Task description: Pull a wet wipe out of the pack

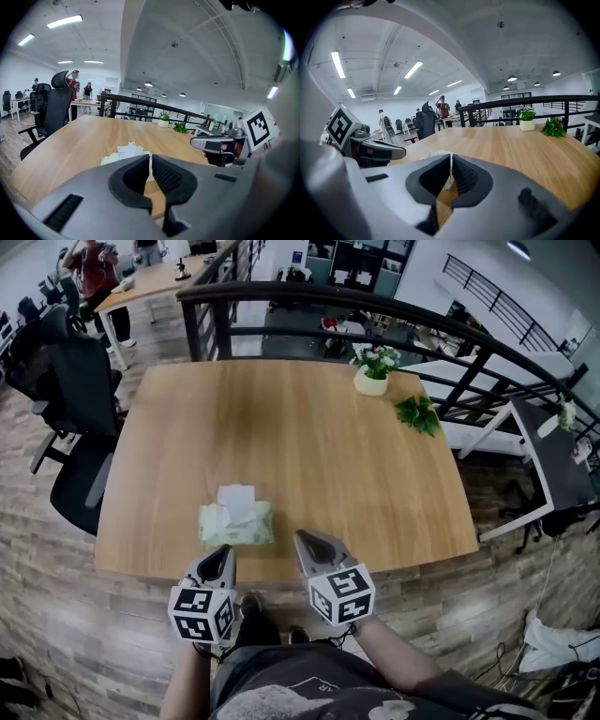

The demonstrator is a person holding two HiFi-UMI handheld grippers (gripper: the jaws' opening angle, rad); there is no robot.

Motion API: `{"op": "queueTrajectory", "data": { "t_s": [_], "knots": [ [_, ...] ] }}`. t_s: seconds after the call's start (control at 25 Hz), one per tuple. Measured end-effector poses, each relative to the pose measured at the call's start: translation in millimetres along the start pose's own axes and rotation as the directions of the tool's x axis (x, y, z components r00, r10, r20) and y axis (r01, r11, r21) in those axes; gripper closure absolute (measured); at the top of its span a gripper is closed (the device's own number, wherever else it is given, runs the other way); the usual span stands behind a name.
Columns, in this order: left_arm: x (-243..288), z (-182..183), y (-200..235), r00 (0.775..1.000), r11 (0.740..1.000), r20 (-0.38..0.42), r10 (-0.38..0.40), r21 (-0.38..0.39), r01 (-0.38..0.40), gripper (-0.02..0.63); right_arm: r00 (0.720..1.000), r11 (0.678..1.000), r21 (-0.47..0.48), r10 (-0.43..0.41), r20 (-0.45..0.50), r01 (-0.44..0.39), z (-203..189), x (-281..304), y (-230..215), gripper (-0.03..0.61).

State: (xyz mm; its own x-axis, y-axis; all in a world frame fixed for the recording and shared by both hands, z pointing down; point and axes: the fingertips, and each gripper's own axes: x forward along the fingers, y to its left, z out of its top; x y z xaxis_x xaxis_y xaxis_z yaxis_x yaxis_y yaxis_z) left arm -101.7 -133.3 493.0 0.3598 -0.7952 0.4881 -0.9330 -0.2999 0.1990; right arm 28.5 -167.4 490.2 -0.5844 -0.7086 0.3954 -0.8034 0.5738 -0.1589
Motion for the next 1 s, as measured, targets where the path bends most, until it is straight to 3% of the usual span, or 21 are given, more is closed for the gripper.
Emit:
{"op": "queueTrajectory", "data": {
  "t_s": [0.44,0.6,1.0],
  "knots": [
    [45.1,16.5,33.6,1.000,1.000,-0.026,-0.017,0.014,0.017,0.583,1.000,0.999,0.026,-0.019,-0.024,0.019,18.0,51.7,-10.1,0.552],
    [58.9,16.8,35.5,0.998,0.999,-0.047,-0.030,0.018,0.031,0.494,0.999,0.999,0.031,-0.026,-0.034,0.027,20.0,61.3,-14.6,0.552],
    [79.1,14.3,42.0,0.993,1.000,-0.118,-0.004,0.028,0.007,0.474,0.999,0.999,0.039,-0.031,-0.044,0.032,27.2,73.1,-23.2,0.552]
  ]
}}
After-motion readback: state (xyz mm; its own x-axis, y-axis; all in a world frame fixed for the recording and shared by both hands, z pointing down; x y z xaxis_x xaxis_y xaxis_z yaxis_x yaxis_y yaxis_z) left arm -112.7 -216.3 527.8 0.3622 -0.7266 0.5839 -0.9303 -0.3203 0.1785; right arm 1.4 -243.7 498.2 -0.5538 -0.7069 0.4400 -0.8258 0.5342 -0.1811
